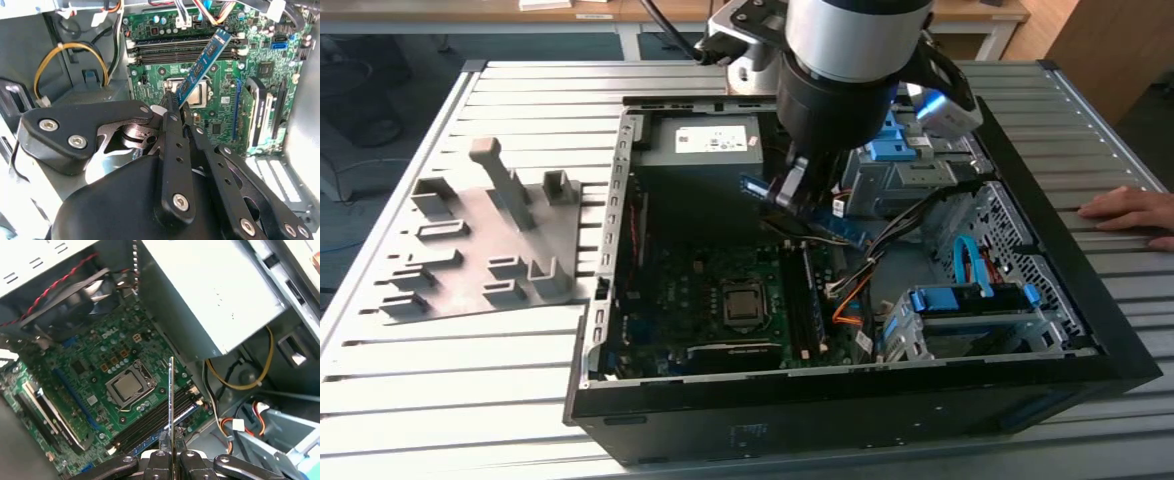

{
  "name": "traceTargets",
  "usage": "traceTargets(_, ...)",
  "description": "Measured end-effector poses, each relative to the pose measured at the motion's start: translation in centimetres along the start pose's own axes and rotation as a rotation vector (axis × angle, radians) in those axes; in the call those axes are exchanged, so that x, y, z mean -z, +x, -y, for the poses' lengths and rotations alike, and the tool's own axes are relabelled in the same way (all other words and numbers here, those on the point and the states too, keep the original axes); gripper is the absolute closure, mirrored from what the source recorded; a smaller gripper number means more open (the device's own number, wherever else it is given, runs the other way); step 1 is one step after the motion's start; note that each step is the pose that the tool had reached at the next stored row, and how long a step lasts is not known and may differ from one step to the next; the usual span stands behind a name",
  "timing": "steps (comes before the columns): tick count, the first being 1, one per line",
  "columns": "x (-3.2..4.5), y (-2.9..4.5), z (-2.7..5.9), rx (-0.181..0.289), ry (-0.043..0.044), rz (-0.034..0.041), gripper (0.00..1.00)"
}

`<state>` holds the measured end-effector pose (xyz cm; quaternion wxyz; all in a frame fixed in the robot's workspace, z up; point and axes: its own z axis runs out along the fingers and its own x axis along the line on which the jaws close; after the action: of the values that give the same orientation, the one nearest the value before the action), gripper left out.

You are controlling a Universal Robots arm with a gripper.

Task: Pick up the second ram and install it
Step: 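Insert the second ram into the second slot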

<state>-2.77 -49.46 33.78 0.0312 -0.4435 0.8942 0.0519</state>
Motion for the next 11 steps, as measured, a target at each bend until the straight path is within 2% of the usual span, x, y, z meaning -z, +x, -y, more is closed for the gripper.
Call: traceTargets(11,-0.23,0.02,0.01,-0.182,0.0187,0.0121,0.86)
